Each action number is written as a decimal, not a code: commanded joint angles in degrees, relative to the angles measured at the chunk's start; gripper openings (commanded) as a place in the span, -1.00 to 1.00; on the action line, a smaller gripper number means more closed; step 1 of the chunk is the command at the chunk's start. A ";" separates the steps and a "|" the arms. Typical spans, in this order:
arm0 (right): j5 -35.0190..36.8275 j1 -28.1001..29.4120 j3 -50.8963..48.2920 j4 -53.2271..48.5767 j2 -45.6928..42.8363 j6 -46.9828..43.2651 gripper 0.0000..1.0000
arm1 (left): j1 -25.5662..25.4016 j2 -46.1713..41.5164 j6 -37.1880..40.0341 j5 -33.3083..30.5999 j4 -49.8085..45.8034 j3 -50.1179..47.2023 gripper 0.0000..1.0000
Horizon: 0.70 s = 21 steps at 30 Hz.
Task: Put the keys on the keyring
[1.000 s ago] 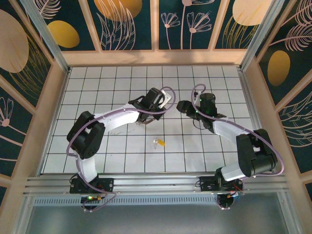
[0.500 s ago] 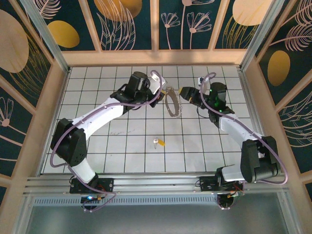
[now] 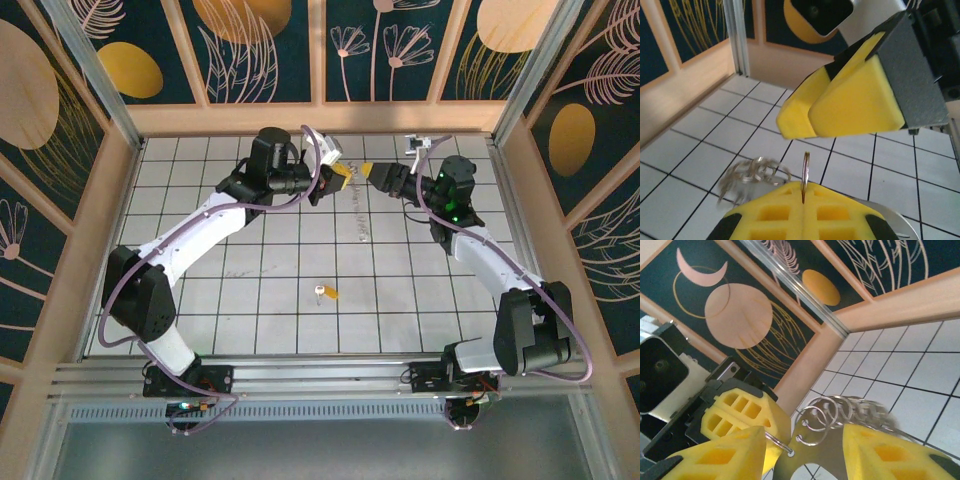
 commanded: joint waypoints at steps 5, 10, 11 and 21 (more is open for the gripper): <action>-6.22 -0.58 1.19 5.18 -0.46 -3.88 -0.05 | 0.86 1.41 0.18 6.53 2.41 3.29 -1.00; -7.93 -1.17 0.74 5.49 -1.51 -4.50 -0.05 | 1.22 1.51 0.25 8.66 1.42 4.31 -1.00; -8.45 -1.11 0.74 5.40 -1.68 -4.71 -0.06 | 1.31 1.49 0.25 9.19 1.10 4.56 -1.00; -11.94 -1.17 1.01 5.73 -3.17 -4.73 -0.21 | 1.49 3.11 1.06 13.38 -3.04 7.35 -1.00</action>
